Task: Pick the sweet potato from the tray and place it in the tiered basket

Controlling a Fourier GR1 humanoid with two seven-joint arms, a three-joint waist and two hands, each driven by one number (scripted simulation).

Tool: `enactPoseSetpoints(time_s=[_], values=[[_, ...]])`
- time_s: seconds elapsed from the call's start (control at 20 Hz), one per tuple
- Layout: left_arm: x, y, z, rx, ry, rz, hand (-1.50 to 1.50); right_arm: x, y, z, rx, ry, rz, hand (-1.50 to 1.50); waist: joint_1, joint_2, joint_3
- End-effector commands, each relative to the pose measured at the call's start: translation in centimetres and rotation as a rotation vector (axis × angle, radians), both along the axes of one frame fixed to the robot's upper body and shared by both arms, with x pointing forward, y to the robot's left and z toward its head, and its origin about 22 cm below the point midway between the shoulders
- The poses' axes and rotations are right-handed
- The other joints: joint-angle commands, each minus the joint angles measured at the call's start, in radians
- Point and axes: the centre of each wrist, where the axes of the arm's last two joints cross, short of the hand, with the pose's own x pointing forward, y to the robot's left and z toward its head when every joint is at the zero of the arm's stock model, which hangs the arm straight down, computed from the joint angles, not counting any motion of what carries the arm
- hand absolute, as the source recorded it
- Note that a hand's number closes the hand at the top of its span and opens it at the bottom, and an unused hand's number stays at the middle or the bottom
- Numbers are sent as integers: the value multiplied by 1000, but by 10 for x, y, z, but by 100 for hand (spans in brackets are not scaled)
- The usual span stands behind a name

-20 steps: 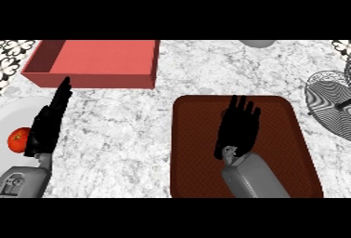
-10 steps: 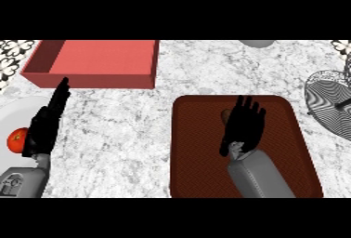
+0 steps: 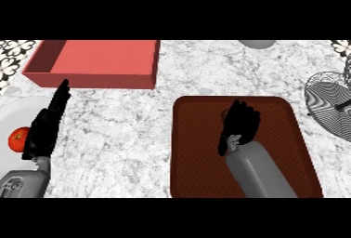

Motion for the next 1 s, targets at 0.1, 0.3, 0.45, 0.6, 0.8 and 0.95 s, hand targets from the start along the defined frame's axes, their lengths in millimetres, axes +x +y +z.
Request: enactPoseSetpoints(time_s=[0.1, 0.3, 0.45, 0.6, 0.8, 0.95], values=[[4, -5, 2, 2, 10, 1, 0, -8, 8, -18, -58, 183, 76, 150, -6, 5, 4], [17, 7, -4, -4, 17, 18, 0, -6, 21, -14, -174, 137, 117, 150, -9, 8, 3], [-6, -2, 1, -10, 4, 6, 0, 4, -7, -19, -24, 76, 48, 150, -2, 6, 4], [1, -2, 6, 11, -3, 10, 0, 7, 17, -2, 24, 9, 44, 150, 1, 7, 4], [2, 7, 7, 6, -5, 14, 0, -12, 25, 13, 51, -91, 47, 150, -5, 5, 4], [3, -2, 2, -2, 9, 20, 0, -47, 27, 33, 211, -159, 272, 150, -26, -2, 4]])
